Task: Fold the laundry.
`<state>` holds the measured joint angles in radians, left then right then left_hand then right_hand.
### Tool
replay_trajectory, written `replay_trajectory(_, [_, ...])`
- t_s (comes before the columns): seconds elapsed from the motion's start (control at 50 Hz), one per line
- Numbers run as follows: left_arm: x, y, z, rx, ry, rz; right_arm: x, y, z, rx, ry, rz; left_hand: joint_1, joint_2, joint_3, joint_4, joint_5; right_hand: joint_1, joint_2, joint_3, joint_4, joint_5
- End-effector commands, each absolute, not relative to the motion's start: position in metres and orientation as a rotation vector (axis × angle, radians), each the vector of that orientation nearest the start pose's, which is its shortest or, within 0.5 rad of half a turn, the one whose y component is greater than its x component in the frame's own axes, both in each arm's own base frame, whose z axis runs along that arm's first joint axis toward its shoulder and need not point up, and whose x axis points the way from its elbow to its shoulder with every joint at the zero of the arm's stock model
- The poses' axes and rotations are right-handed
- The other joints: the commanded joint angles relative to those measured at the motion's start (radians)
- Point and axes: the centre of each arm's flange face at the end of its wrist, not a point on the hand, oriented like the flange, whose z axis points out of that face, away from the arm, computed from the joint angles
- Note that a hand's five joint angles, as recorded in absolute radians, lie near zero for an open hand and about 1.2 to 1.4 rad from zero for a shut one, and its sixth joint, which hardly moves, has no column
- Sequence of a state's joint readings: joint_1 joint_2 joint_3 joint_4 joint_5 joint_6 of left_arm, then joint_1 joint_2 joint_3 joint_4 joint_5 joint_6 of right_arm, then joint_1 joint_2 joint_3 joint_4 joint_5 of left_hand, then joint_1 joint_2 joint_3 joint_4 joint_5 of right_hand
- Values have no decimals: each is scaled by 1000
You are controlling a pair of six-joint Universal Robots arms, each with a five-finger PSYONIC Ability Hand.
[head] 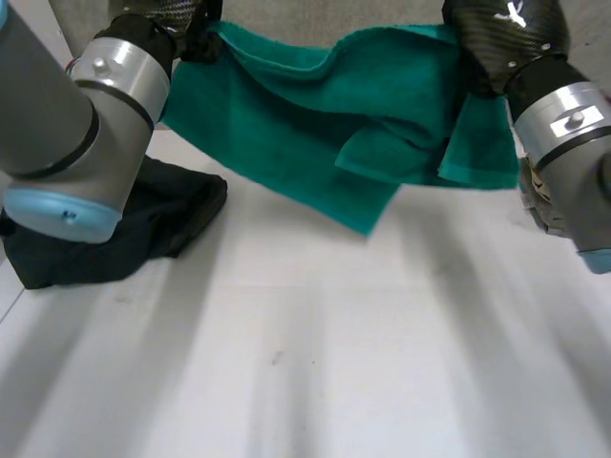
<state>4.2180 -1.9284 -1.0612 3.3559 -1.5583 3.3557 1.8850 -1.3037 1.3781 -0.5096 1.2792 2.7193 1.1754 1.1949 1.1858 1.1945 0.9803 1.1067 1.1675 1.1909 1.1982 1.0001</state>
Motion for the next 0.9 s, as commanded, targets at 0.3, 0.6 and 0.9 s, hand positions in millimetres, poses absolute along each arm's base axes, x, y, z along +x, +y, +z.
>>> replay_trajectory(0.3, [-325,-260,157,1234,2203,-1901,262,-302,142,-1512,2132,-1688,221,201,211,202,241,-12,-73,-96,-103,-80])
replay_trajectory(0.6, [-315,-259,163,1228,2330,-1840,229,-306,154,-911,2387,-1644,-512,-531,-522,-531,-491,-535,-596,-620,-627,-603])
replay_trajectory(0.9, [-306,-274,144,1275,2418,-1749,191,-318,158,-606,2462,-1595,-850,-870,-861,-870,-830,-630,-691,-714,-721,-698])
